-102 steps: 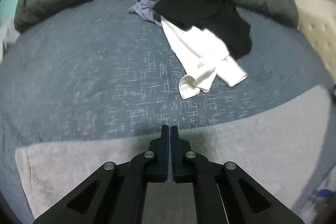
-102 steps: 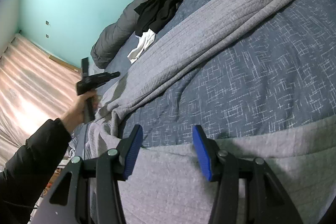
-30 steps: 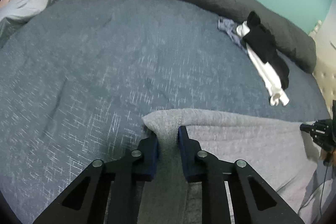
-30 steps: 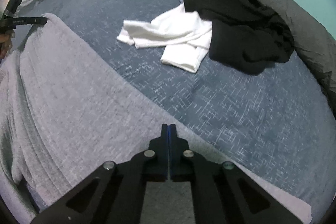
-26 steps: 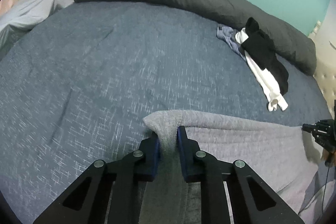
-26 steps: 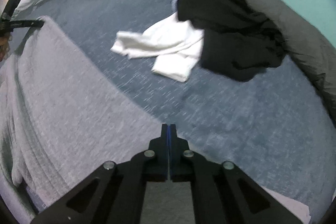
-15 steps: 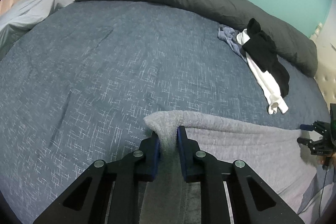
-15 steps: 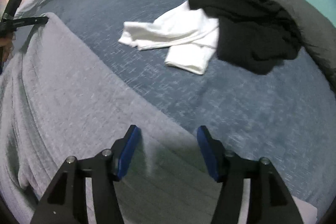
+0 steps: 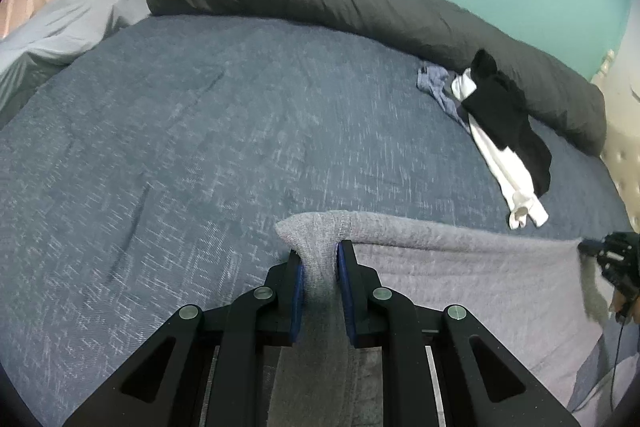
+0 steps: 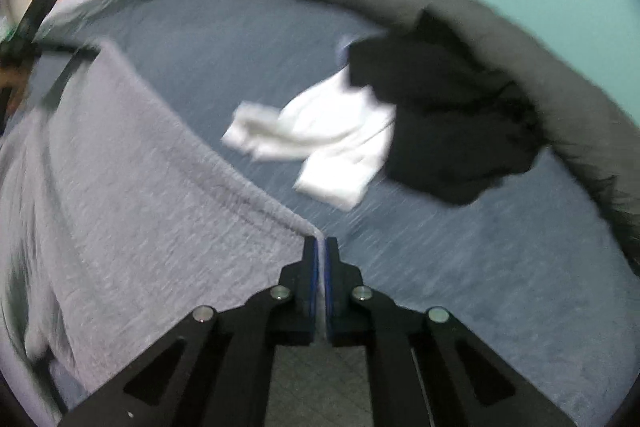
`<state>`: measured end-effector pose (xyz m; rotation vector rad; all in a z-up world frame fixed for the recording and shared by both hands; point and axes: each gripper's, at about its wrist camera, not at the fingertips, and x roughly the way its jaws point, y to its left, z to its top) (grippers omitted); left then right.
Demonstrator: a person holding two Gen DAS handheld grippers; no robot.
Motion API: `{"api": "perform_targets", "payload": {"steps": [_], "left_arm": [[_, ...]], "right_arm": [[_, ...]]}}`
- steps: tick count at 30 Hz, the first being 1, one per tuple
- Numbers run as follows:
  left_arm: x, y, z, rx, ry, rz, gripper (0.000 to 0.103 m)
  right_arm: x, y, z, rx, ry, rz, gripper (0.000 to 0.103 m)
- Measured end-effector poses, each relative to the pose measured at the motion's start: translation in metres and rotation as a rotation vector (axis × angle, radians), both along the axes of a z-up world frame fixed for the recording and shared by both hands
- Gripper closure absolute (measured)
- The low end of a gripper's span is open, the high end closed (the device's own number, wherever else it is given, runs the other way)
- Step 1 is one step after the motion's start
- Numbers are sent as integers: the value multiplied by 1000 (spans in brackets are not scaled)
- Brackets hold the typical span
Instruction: Fold clothes
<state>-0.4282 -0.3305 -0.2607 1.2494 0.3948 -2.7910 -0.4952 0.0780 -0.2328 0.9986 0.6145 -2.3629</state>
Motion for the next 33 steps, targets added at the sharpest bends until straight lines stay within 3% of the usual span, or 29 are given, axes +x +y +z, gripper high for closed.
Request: {"api": "perform_targets", "payload": {"steps": [2,7,11,13,14,16,20,23,27,33], "left_arm": [[-3,-4,-1,26,-7,16,86],[-18,-13,-18,83,-95,24,82],[-20,-17,-30,110,-136,25,71],[-16,-22,-25,135,-112,29,56],[-11,-28,-18,145,-87,52,53],[0,-40,-8,191,-57,83,45],[35,-46,10,202,-68,48,45],[71,-40,14,195,-107,8,45],[126,-25,3,158,-176,-6,45],[195,-25,-14,209,-203,69,45]], "right_arm": [[-5,-7,-1,28,12,-29,101],[-9,-13,-31,68,-72,-65,100],[-7,-6,-34,43,-88,-109,94],[-6,0,-30,20,-84,-136,88],[-5,3,-29,8,-82,-149,78],[-1,16,-14,-53,-73,-181,77],[27,41,15,-170,-94,-190,75],[60,55,27,-240,-180,-162,70],[113,68,31,-257,-278,-115,56],[188,85,31,-232,-363,-52,55]]}}
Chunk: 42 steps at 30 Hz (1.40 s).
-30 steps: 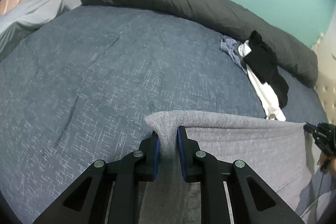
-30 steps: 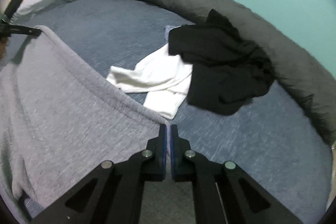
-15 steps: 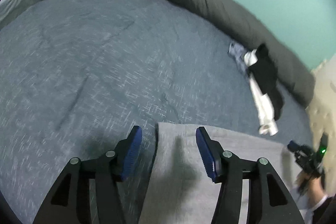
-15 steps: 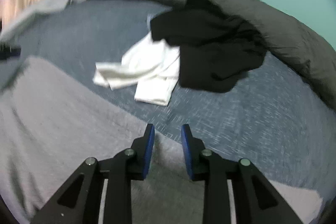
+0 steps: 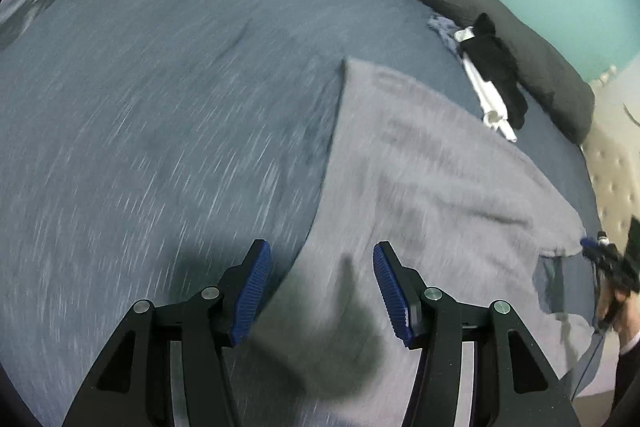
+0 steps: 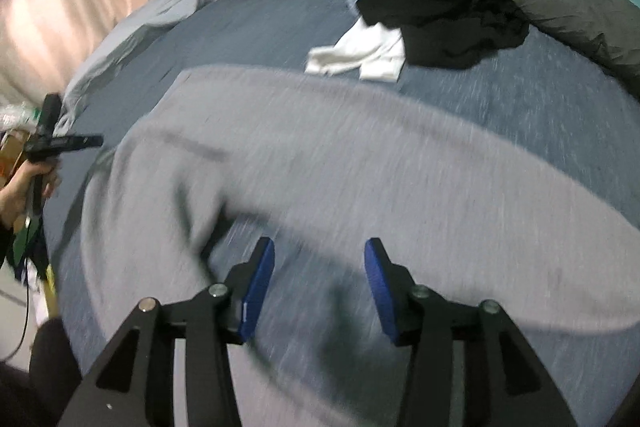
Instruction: Fold clothes
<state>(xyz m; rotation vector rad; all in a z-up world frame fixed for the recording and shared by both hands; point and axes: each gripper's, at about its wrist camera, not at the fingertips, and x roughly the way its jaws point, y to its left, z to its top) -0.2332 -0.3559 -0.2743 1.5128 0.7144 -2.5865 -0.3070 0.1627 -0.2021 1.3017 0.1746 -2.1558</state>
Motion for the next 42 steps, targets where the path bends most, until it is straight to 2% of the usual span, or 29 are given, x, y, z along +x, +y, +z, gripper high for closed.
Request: {"api": "perform_targets", "payload": {"steps": [4,8,15,20,22,23,25,29,31,33,36,39,42], "left_arm": [[36,1,-8,31,-17,48,45],[55,8,-12,78,-21,49,44],[58,32,-20,96,-33,15,44],[62,33,-31,140,-42,34,46],[65,32,-35,166,-40,44,65],[67,32,-37,174,-40,49,69],[68,32,-40,172,-44,49,83],[71,30,-33,159,-24,44,92],[73,30,-29,149,-13,37,96],[75,29,-25,146,-2,35,97],[78,28,-20,143,18,35,98],[82,27,-17,143,22,45,99],[86,25,-14,152,24,57,99]], "right_arm": [[48,11,-3,31,-20,47,55],[92,15,-22,105,-84,108,54],[151,11,-37,138,-121,187,54],[186,-1,-52,207,-129,286,54],[197,-6,-59,234,-129,320,54],[202,-8,-63,247,-130,330,54],[206,-11,-69,256,-131,340,54],[214,-17,-80,276,-122,387,54],[215,-19,-85,292,-118,401,59],[214,-18,-87,296,-110,395,74],[211,-14,-86,280,-105,383,91],[212,-11,-83,285,-94,385,99],[214,-7,-73,257,-62,373,100]]}}
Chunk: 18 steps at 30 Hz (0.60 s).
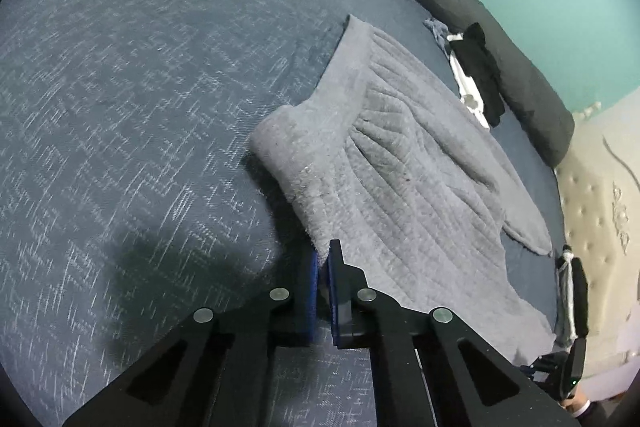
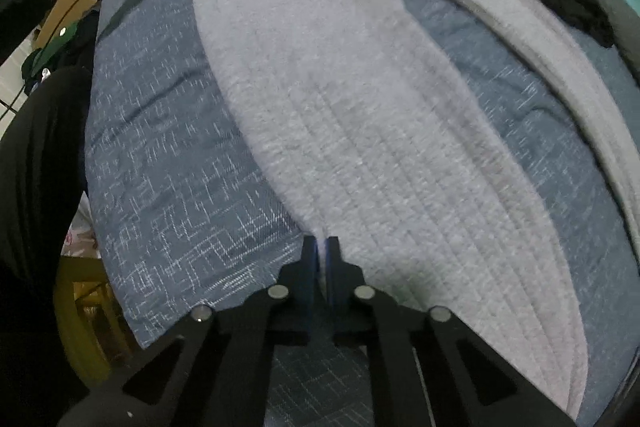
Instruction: Fold clothes
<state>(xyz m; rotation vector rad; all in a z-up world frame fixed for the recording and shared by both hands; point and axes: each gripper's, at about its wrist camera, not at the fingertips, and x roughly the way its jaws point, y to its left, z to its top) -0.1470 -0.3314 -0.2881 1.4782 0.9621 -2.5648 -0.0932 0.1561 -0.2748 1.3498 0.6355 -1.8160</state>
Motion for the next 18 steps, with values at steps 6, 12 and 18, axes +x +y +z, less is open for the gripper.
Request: {"api": "perform_targets", "payload": {"steps": [6,12,18], "left_arm": [[8,-7,-5,15,-5,2,99],[9,-7,-12,11,-15,-1,99],[2,-5,-8,9,-3,10,96]], "right_arm": [[6,4,1,-30,-19,2,100],[5,4,-5,-40,-26,-20,100],[4,12,8,-38,12,-48,93]]}}
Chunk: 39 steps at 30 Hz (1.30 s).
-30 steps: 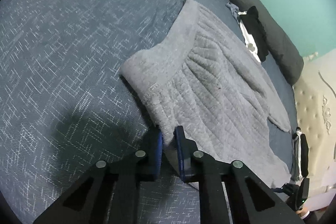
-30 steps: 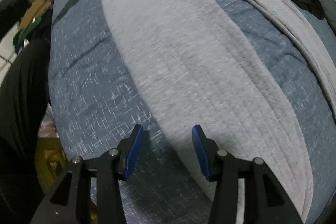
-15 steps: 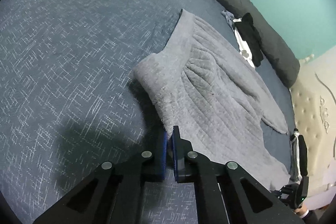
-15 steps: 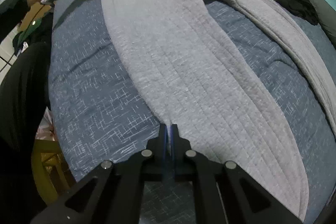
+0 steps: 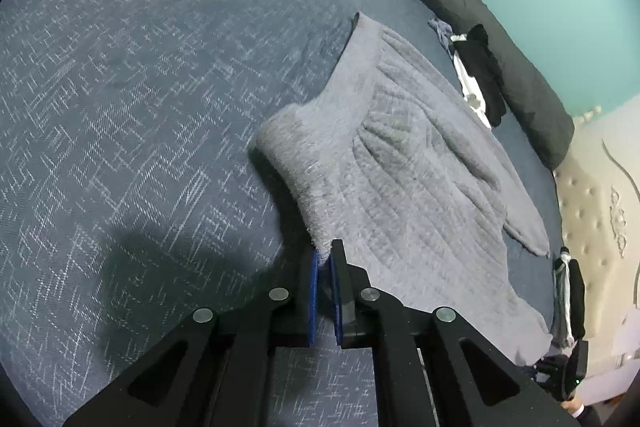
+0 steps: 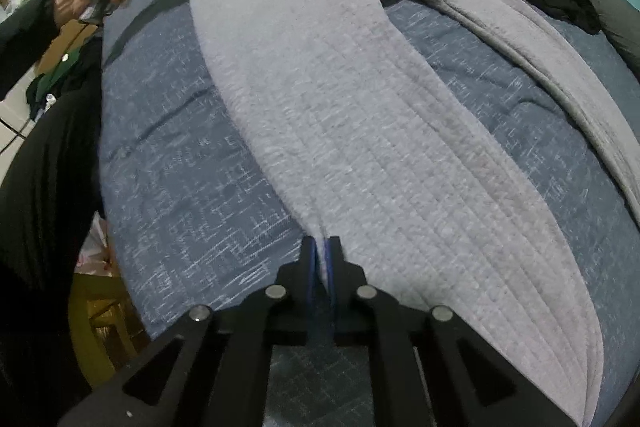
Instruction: Fold clothes
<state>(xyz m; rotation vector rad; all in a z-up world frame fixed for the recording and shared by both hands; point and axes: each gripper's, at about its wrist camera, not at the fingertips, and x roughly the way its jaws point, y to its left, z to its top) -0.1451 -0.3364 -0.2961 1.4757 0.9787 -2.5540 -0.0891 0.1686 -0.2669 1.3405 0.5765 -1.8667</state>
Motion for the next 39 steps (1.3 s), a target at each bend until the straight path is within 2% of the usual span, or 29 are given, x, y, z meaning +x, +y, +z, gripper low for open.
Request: {"api": "perform_targets", "payload": {"steps": [4,9,11,16,21,24,28,31,33,39], "left_arm": [[-3,4,3,-9,2,-12,91],[-4,4,0,1,0,-1,84],[-3,4,-2,3,-2,0,83],[-3,6,-2,2,-9,-1,82],[-6,9,-1,2,-14,2,82],[-7,10,-1,9,-19,11,81],[-9,14,-1,-2,-38,5,78],[-12,16,1,-11,-41,-1,77],[-13,18,2,-13,-44,-3,77],[-15,18,-5,-13,-59,-4,74]], "right_arm": [[1,26,16,14,31,-44,91],[-1,77,26,40,61,-114,77],[2,100,30,49,65,-140,77],[-1,179,28,94,82,-356,76],[6,236,16,136,82,-458,75],[12,242,7,141,65,-451,75],[18,237,-3,154,71,-387,74],[18,228,-10,174,76,-347,70],[17,220,-15,195,88,-314,58],[15,210,-27,249,118,-253,56]]}}
